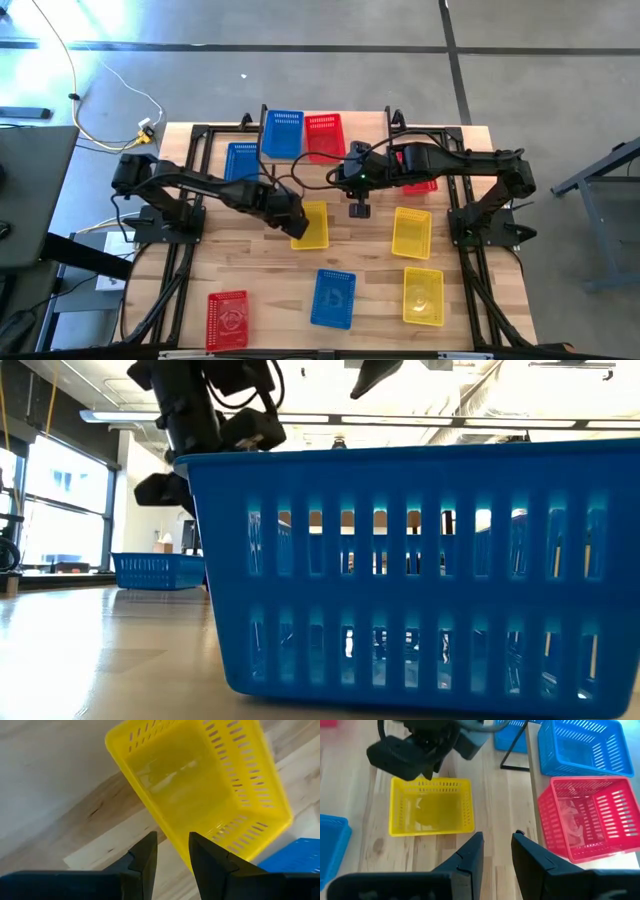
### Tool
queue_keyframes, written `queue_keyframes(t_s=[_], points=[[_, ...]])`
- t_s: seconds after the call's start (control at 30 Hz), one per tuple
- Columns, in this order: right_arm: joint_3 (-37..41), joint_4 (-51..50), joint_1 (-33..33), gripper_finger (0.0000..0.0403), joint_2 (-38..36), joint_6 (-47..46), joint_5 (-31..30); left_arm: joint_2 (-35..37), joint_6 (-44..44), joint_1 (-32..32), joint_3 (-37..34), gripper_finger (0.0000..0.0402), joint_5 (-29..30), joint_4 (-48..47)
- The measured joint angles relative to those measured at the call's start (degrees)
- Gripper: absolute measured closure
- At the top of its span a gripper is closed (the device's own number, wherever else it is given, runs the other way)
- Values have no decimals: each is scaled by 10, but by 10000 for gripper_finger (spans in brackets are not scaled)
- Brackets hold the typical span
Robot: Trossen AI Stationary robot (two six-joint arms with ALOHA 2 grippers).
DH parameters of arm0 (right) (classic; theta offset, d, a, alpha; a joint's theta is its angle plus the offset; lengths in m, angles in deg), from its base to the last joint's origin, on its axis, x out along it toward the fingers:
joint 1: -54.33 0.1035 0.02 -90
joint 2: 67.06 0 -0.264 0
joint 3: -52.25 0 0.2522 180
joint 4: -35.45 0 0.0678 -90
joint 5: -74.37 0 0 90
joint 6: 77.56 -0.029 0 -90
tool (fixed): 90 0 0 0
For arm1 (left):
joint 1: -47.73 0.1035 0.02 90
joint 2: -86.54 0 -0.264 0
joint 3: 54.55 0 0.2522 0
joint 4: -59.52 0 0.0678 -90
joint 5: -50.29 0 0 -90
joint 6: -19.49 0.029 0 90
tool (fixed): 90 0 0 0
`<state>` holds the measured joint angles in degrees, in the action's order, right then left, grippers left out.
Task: Stack baskets on shelf by color
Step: Put the top left yellow bin on the shelf
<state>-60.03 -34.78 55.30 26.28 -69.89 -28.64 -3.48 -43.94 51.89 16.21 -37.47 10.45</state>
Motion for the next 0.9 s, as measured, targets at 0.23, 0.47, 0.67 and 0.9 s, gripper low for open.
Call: queue_keyframes(t_s=[0.23, 0.47, 0.67, 0.9], points=[[0, -1, 0, 315, 0, -1, 0, -40, 3, 8, 0, 300, -1, 15], [0, 0, 8, 315, 0, -1, 38, -71, 21, 11, 0, 307, -3, 31], [0, 1, 21, 315, 0, -2, 90, -72, 21, 11, 0, 364, 1, 32], [0, 2, 40, 315, 1, -24, 115, -44, -11, 11, 1, 394, 3, 39]])
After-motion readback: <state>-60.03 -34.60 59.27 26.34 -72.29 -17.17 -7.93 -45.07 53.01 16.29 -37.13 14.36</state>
